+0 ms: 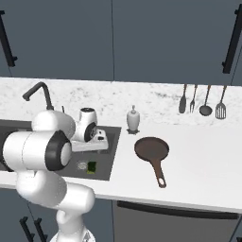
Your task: Pick the pan and sponge and place them into the sink. Then turn on the water.
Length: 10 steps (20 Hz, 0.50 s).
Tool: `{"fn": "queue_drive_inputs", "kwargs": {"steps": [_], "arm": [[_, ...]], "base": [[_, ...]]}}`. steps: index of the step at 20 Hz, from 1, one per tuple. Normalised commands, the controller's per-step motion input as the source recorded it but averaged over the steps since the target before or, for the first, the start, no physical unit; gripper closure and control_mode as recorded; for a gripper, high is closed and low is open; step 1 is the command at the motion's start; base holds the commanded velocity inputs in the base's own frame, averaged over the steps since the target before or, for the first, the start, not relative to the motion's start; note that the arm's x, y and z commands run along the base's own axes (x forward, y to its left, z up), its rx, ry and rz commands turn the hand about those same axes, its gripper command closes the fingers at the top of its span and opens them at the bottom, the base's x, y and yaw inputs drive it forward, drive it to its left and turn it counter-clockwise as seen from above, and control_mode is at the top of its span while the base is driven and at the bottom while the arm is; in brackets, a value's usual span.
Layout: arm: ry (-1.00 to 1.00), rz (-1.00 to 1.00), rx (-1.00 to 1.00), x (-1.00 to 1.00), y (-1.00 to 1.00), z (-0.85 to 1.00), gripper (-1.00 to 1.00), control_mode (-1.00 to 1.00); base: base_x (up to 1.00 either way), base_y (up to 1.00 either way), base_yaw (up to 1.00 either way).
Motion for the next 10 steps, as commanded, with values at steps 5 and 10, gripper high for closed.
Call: {"fn": "queue_drive_inputs", "kwargs": {"steps": [5,10], "arm": [[-0.12,0.00,-0.11,-0.48,-0.39,0.29,-1.00,-1.00],[-0.06,-0.03,-0.04,-0.19,-0.75,0.58,-1.00,-1.00]], "base": [[0.00,0.00,0.00],[0.00,0.00,0.00]]}}
